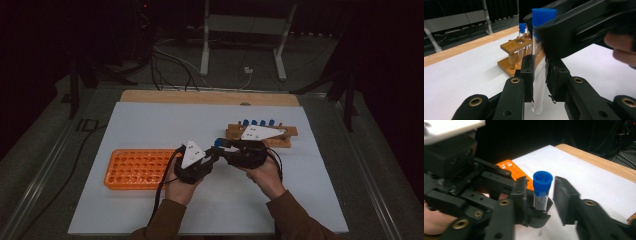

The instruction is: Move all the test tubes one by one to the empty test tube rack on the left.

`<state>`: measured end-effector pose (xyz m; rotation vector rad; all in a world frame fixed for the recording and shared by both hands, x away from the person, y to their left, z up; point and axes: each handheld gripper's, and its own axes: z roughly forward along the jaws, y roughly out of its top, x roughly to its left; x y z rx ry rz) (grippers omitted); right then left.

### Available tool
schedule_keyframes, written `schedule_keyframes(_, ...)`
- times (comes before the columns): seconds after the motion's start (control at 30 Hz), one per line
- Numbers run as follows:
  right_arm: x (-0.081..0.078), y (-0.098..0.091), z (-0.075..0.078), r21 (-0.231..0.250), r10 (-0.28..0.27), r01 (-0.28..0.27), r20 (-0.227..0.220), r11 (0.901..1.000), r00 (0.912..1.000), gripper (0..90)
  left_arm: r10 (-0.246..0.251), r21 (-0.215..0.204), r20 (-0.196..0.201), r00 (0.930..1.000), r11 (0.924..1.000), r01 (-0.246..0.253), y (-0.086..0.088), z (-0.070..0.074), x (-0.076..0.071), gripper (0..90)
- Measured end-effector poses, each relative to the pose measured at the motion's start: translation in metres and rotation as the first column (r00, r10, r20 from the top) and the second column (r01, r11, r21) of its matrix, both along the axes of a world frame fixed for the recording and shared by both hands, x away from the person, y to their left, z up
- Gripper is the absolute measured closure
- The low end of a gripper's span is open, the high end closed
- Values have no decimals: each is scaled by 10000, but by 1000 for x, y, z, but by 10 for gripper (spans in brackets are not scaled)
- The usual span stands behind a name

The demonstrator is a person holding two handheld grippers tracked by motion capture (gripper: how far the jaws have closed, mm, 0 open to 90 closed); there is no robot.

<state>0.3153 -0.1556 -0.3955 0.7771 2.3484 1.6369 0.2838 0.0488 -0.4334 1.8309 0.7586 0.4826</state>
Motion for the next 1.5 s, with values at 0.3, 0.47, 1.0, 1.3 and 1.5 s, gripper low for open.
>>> schedule_keyframes(0.3, 4, -14, -1, -68, -662, 662, 24, 9978, 9978, 307, 330, -79, -88, 9994, 9994, -331, 14, -1, 1, 767)
schedule_keyframes(0.47, 6, -24, -6, -128, -990, 991, 111, 9950, 9950, 262, 540, -147, -99, 9985, 9984, -542, 24, -1, -1, 767)
schedule_keyframes(1.0, 5, -68, -21, -336, -2611, 2635, 633, 9641, 9632, 2, 1021, -240, -138, 9947, 9944, -1024, 57, -2, -9, 766)
schedule_keyframes(1.3, 0, -87, -29, -388, -2934, 2959, 595, 9544, 9541, 2, 1215, -288, -336, 9920, 9920, -1225, 73, -11, -15, 766)
schedule_keyframes(1.5, -4, -96, -31, -339, -3094, 3121, 664, 9495, 9486, 2, 1261, -169, -511, 9907, 9918, -1271, 82, -20, -21, 766)
